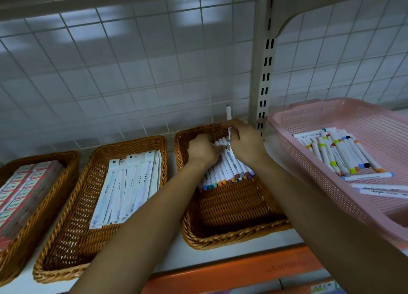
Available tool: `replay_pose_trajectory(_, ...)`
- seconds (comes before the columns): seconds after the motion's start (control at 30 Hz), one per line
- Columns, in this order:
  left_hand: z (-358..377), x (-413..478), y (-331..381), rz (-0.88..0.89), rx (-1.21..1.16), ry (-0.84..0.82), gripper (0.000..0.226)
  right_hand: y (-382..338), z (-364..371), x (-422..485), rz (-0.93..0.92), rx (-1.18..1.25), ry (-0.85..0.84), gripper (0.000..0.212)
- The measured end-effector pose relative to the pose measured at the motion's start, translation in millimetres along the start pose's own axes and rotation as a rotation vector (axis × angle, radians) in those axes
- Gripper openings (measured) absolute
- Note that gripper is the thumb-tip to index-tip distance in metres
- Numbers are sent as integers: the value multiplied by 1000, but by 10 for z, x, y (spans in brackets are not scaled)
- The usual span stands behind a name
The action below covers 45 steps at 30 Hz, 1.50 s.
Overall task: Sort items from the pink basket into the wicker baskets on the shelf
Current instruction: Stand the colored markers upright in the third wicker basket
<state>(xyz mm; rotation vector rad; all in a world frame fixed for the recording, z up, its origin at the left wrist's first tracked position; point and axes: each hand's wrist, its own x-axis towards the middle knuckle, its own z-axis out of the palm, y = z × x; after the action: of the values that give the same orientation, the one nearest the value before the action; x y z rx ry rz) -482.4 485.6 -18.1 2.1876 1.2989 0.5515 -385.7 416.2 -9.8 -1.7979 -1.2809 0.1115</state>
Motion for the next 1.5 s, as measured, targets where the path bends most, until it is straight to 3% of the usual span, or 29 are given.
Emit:
replay_pose_trajectory(0.2,-86,2,26,206,-26,114,16,-14,1,-1,-35,100,-27,20)
replay_pose_trajectory(0.3,-175,-41,94,313,-68,69,29,-91,-40,-27,-95,156,56,23)
replay_pose_trajectory(0.47,-244,-147,79,286,-261,-27,43,-108,-60,-26,-72,192,102,24)
replay_pose_trajectory(0.57,-236,-153,37,142,-261,-51,31,-111,-18,-7,-22,152,68,29)
replay_pose_trajectory(0.7,-195,-155,-32,1,-103,-140,17,-86,7,-7,-48,21,-28,23)
replay_pose_trajectory(1.07,-167,-203,-19,136,237,-205,32,-94,-22,-38,-33,-47,-87,27)
replay_pose_trajectory(1.17,-197,-289,3,244,318,-221,39,-182,-93,-20,-37,-93,-182,32)
replay_pose_trajectory(1.3,-173,-392,-40,409,486,-272,55,-269,-239,-36,-99,-369,-380,30)
replay_pose_trajectory(1.5,-89,-432,-76,400,540,-235,73,-240,-323,-309,-214,-761,-658,43)
